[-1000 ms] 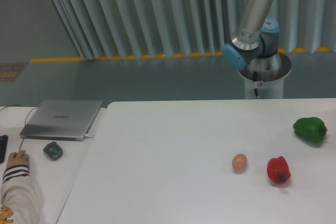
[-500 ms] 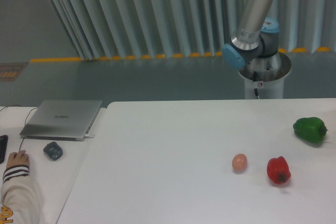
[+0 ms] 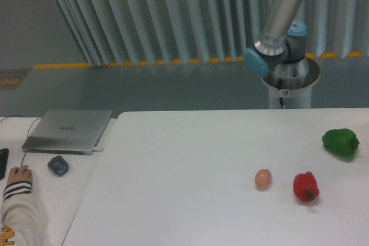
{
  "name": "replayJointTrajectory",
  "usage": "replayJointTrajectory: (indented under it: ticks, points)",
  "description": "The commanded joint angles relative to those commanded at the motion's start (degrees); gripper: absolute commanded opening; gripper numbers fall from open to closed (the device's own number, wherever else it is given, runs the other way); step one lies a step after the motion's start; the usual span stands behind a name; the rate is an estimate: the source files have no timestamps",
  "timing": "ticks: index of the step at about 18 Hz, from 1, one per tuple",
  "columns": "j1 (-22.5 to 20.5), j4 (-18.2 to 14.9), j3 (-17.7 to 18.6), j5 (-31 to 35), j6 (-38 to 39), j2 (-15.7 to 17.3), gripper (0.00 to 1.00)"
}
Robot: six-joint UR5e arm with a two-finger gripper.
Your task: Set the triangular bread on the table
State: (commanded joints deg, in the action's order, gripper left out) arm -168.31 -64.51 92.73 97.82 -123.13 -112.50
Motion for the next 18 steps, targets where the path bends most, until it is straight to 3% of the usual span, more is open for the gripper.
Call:
replayJointTrajectory:
  ticks: [1, 4, 11, 12, 13, 14, 15, 18]
  points:
    - [-0.2, 0.0, -0.3, 0.0, -0.2, 0.3, 0.28]
    - [-0.3, -0.1, -0.5, 0.0, -0.3, 1.3, 0.00]
    - [-0.3, -0.2, -0.4, -0.1, -0.2, 1.8, 0.00]
    - [-0.3, -0.2, -0.4, -0.1, -0.1, 1.8, 0.07]
    - [-0.4, -0.2, -0.4, -0.1, -0.2, 1.8, 0.32]
    - [-0.4, -0.2, -0.4, -0.1, -0.3, 1.9, 0.73]
    - [-0.4, -0.2, -0.4, -0.3, -0.3, 1.8, 0.98]
    - [-0.4, -0.1, -0.2, -2.7, -0.2, 1.6, 1.00]
